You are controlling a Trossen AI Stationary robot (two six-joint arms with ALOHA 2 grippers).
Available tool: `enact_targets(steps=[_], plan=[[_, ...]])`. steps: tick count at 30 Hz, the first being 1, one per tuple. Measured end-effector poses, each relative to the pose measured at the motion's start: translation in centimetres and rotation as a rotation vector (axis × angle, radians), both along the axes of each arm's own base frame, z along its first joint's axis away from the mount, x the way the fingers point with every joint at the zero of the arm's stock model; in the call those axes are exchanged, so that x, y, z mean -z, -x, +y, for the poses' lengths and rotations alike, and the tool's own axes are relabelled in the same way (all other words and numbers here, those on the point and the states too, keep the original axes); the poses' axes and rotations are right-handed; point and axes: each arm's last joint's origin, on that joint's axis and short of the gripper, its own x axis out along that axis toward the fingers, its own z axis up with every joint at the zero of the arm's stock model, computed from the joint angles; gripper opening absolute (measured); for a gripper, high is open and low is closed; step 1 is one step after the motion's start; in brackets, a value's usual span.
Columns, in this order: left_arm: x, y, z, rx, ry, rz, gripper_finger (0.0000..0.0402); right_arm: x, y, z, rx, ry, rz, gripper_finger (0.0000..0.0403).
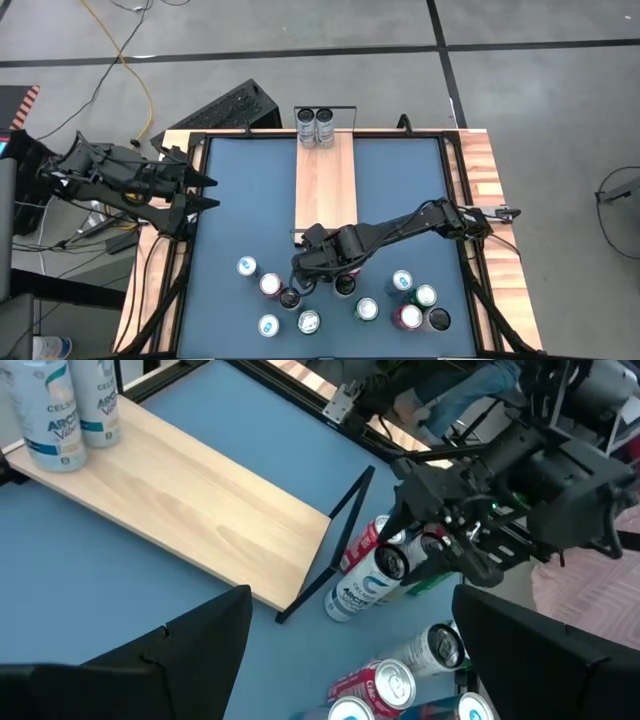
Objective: Place canned beverage on shelf
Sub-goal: Put the white blue soda can on the shelf aligned with the other white blue soda cans
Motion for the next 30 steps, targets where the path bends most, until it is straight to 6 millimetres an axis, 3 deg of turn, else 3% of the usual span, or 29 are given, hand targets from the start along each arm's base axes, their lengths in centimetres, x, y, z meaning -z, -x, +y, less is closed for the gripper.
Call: enact_targets(steps=[15, 23, 30], plan=[[0.0, 0.0, 0.0, 0.017, -0.038, 0.002, 0.0332, 0.0, -0.1, -0.2, 0.025, -0.014, 0.001, 0.0301], [0.0, 0.0, 0.0, 0.022, -0.058, 0.004, 0.0332, 2.8, -1.2, 0.3, 0.013, -0.03, 0.062, 0.0301], [0.0, 0.0, 0.1, 0.002, -0.068, 0.005, 0.0332, 2.9, -1.0, 0.5, 0.017, -0.016, 0.079, 0.028]])
